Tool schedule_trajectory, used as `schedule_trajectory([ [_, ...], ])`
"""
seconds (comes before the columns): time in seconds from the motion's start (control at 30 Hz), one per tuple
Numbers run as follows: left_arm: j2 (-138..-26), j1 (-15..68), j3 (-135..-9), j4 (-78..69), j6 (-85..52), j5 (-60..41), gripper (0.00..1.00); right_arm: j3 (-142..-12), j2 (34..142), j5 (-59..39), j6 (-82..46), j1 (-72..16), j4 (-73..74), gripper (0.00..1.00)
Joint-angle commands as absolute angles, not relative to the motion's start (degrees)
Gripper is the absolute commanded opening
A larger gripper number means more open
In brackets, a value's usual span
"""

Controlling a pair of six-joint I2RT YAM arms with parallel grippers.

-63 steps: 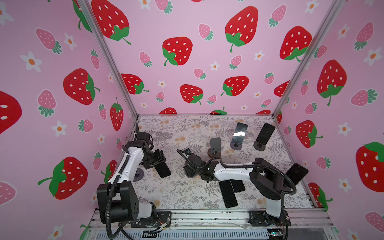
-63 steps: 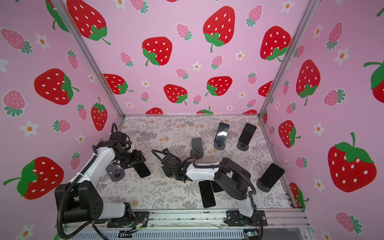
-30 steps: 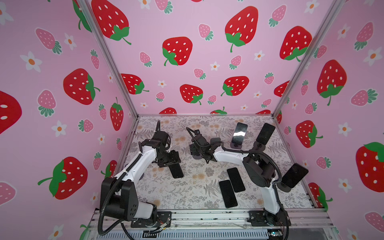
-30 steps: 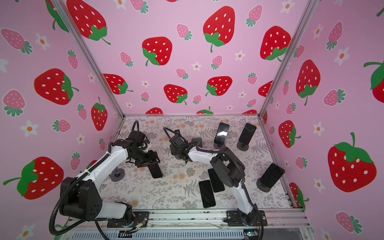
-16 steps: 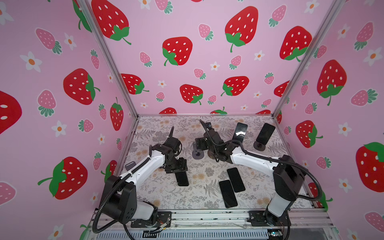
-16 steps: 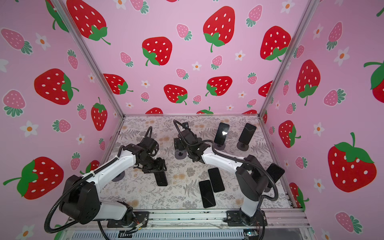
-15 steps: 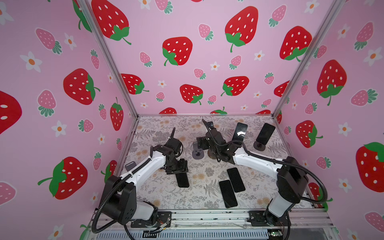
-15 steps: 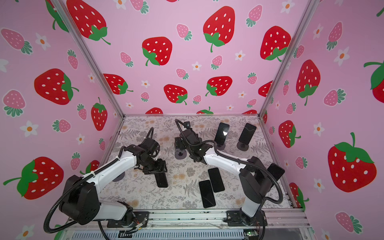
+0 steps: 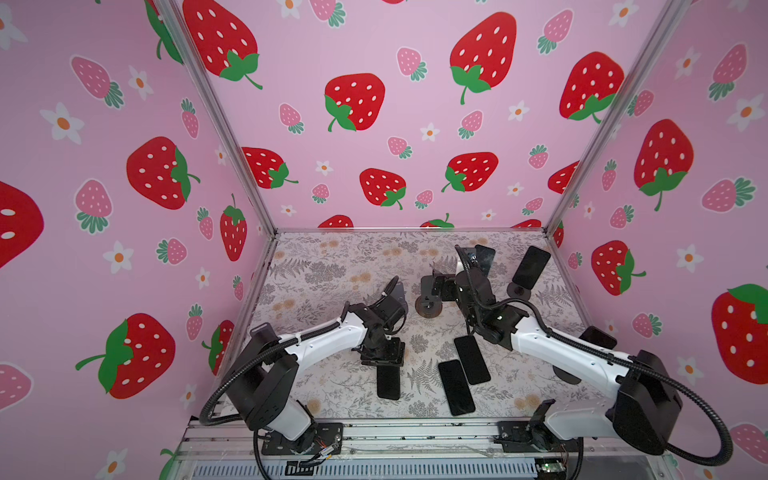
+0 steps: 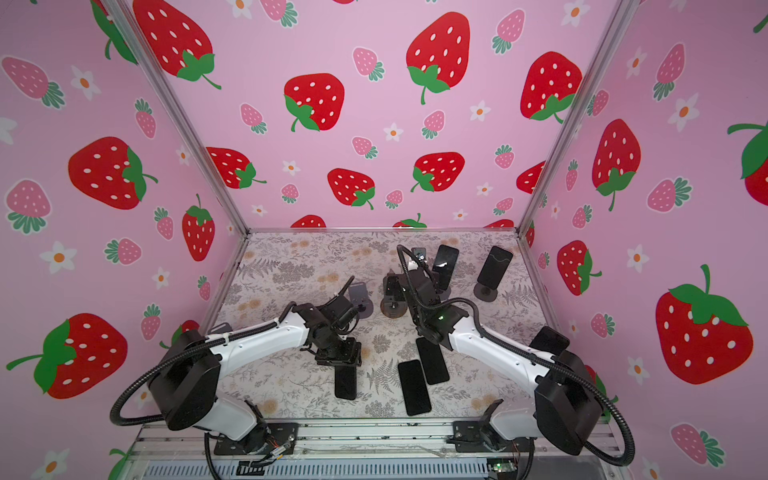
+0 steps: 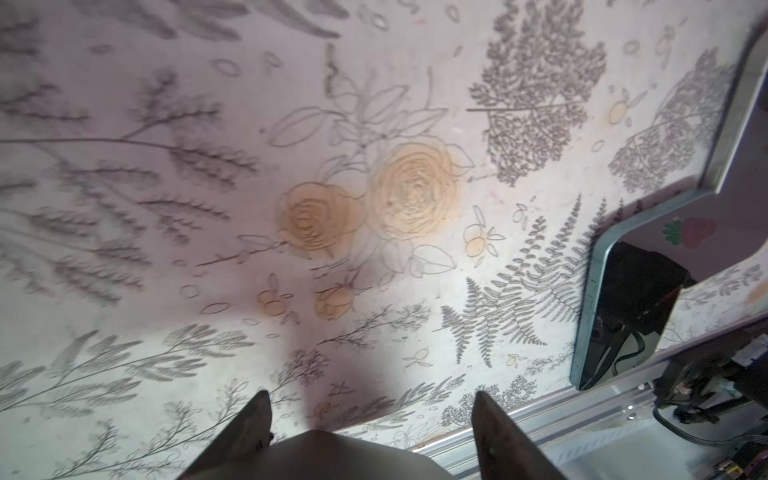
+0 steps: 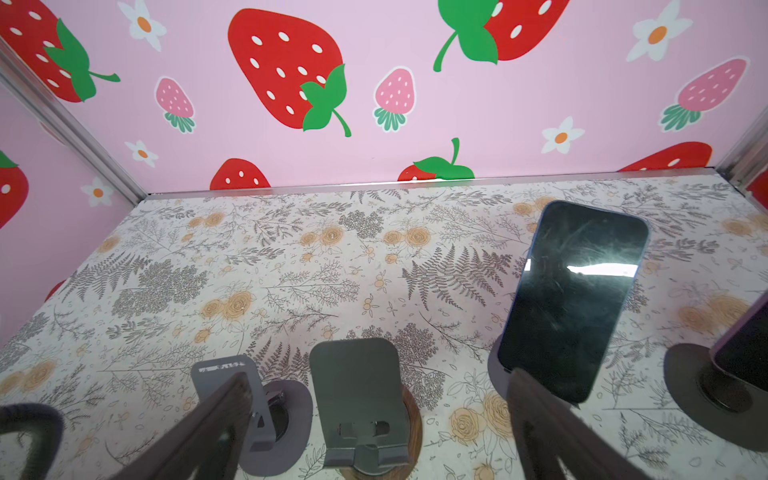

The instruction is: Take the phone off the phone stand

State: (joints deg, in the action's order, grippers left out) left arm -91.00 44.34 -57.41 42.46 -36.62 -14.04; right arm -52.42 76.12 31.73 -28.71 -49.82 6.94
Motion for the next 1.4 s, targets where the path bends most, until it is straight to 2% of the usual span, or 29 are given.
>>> schedule_trajectory([
  [0.0, -94.7, 46.4, -61.8, 42.8, -37.9, -12.7, 0.62, -50.6, 73.0, 35.3, -31.0, -49.4, 8.4, 1.00],
  [0.57, -105.4, 51.4, -65.7, 36.3, -44.1, -11.6, 0.64, -43.8, 60.8, 39.7, -30.0, -48.0, 8.9, 1.00],
  [0.87, -106.1, 51.4, -64.6, 37.4, -48.1, -5.6, 0.66, -43.9, 60.1, 38.7, -29.3, -48.0, 8.7, 1.00],
  [1.37, -112.0, 51.8, -67.2, 37.3, -47.8, -7.5, 0.72, -42.1, 56.9, 38.7, -28.3, -47.9, 8.6, 1.00],
])
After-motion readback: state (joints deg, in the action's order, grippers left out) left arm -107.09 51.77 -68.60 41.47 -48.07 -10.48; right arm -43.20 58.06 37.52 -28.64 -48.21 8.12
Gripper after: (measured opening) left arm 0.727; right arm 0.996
